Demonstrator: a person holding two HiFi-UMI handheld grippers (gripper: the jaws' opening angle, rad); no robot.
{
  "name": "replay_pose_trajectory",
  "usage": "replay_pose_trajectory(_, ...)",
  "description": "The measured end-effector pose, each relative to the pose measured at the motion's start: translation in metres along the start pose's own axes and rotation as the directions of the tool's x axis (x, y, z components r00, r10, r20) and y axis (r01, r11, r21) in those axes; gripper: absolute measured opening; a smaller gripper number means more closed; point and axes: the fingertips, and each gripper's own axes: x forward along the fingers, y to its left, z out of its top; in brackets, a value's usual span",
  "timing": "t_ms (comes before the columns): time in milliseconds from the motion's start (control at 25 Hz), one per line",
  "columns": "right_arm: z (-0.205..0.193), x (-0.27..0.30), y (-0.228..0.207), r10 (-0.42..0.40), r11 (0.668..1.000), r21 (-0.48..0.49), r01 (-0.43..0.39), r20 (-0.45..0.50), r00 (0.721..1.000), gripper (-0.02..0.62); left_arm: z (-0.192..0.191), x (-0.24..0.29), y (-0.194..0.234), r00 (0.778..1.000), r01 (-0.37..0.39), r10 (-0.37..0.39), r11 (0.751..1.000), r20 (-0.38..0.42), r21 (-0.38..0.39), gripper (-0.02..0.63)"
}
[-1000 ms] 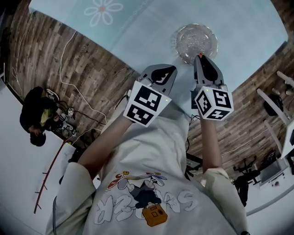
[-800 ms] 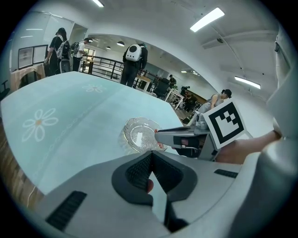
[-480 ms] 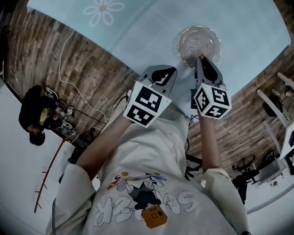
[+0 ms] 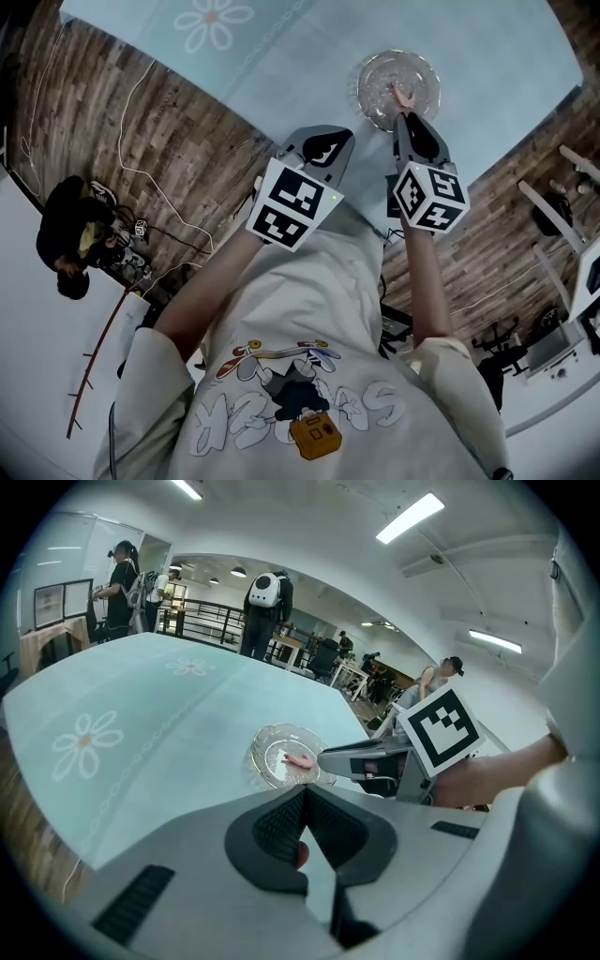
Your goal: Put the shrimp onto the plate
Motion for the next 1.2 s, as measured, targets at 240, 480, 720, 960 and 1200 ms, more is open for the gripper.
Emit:
replay_pose_trajectory(240, 0.008, -0.024, 0.006, 0.030, 0.999, 0.010, -0.030, 0.021, 0.999, 0.074, 0.005, -0.005, -0.013, 1.000, 0.005, -0.005, 1.000, 0.016, 0.005, 0.008)
replay_pose_trajectory(480, 0.015, -0.050, 0.012, 0.063, 0.998, 0.023, -0.064, 0.055, 0.997, 0.074, 0.008, -0.021, -0.024, 0.999, -0.026, 0.025, 1.000, 0.042, 0.009, 0.008)
replay_pose_trajectory(720, 0.025, -0.087, 0.020, 0.134, 0.986, 0.085, -0.142, 0.097, 0.986, 0.074, 0.015, -0.037, -0.043, 0.993, -0.064, 0.064, 0.998, 0.099, -0.009, 0.008)
replay_pose_trajectory(960, 0.030, -0.129, 0.030, 0.208, 0.970, 0.096, -0.222, 0.131, 0.969, 0.074, 0.019, -0.049, -0.075, 0.988, -0.077, 0.079, 0.997, 0.135, -0.023, 0.008)
replay_pose_trajectory(1200, 0.022, -0.165, 0.012, 0.243, 0.968, 0.029, -0.248, 0.117, 0.963, 0.074, 0.016, -0.042, -0.119, 0.987, -0.065, 0.070, 0.997, 0.148, -0.039, 0.008)
